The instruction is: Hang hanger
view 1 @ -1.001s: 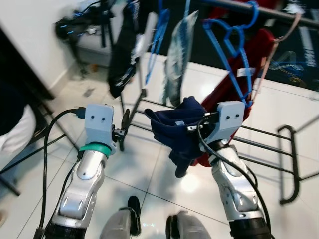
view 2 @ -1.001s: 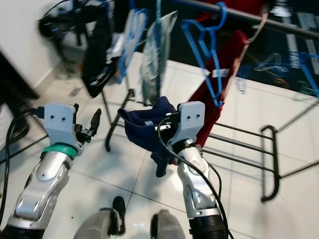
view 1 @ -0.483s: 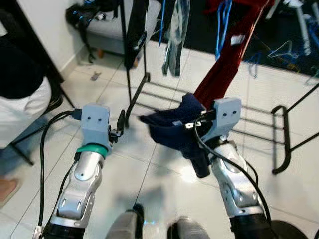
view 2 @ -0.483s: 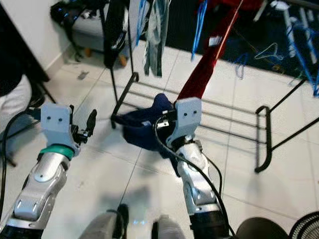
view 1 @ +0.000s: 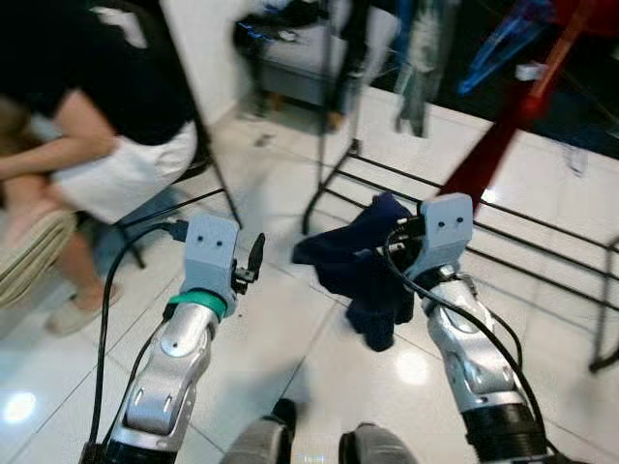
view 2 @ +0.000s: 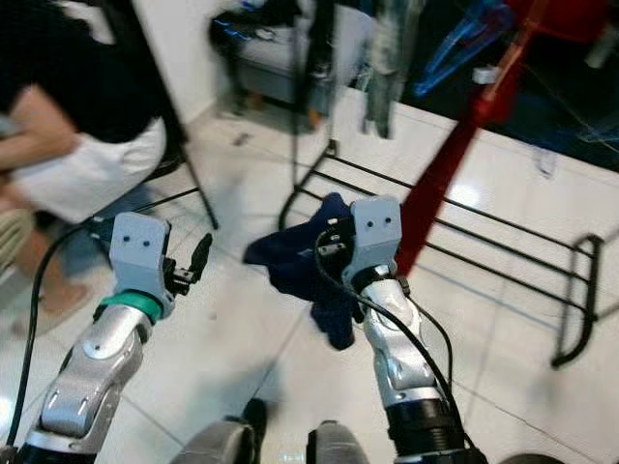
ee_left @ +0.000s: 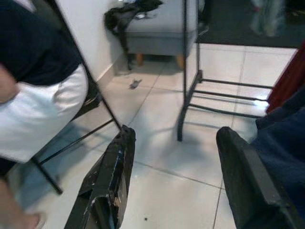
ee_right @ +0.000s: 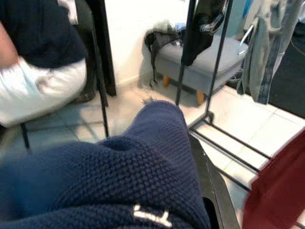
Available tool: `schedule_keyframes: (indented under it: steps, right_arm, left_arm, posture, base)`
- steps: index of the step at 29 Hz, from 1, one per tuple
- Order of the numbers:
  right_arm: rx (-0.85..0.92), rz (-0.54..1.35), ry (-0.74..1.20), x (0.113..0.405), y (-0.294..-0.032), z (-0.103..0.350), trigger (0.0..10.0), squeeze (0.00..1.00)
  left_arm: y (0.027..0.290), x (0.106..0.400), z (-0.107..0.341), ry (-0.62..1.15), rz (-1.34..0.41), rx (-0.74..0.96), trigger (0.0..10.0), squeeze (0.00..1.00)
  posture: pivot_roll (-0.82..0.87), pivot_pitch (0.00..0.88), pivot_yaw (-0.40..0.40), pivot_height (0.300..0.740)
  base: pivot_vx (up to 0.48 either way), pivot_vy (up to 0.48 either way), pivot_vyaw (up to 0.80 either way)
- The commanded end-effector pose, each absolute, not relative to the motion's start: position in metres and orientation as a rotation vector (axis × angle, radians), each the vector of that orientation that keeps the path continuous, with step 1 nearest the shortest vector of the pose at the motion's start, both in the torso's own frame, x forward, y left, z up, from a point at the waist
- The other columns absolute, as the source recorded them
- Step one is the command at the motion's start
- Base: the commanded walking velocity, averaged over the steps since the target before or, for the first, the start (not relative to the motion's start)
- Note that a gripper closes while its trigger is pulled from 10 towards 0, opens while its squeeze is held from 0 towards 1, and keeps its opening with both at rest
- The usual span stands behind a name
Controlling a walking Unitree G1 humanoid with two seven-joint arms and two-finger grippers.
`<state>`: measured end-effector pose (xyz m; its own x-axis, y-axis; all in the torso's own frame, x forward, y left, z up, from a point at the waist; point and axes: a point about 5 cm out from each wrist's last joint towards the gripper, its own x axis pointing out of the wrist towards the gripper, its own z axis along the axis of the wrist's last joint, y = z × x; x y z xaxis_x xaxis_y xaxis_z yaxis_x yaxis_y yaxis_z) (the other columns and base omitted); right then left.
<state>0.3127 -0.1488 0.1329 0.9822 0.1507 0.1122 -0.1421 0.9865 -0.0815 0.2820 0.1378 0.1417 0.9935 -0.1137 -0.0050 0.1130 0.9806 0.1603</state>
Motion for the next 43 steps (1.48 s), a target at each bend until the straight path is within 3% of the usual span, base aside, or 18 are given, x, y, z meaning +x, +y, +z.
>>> schedule_keyframes:
  steps: [1,6,15,43]
  right_arm:
    - [-0.100,0.109,-0.094,0.316,-0.157,0.122,10.0,0.00]
    - [-0.117,0.078,0.004,0.316,-0.165,0.096,10.0,0.00]
    - [-0.140,0.096,0.024,0.317,-0.157,0.088,10.0,0.00]
    - [-0.191,0.152,-0.202,0.326,-0.125,0.119,10.0,0.00]
  left_arm:
    - [0.151,0.290,0.132,0.029,-0.046,0.220,10.0,0.00]
    - [0.168,0.309,0.117,0.087,0.077,0.216,10.0,0.00]
    - [0.163,0.311,0.096,0.152,0.039,0.240,10.0,0.00]
    - [0.161,0.307,0.098,-0.012,0.062,0.307,10.0,0.00]
  posture:
    - [-0.03,0.068,0.040,0.740]
    - [-0.03,0.045,0.036,0.740]
    - [-0.03,0.000,0.040,0.740]
    - [-0.02,0.000,0.034,0.740]
  base:
    - [0.000,0.000,0.77]
    - [0.000,0.000,0.77]
    - [0.000,0.000,0.77]
    - [0.000,0.000,0.76]
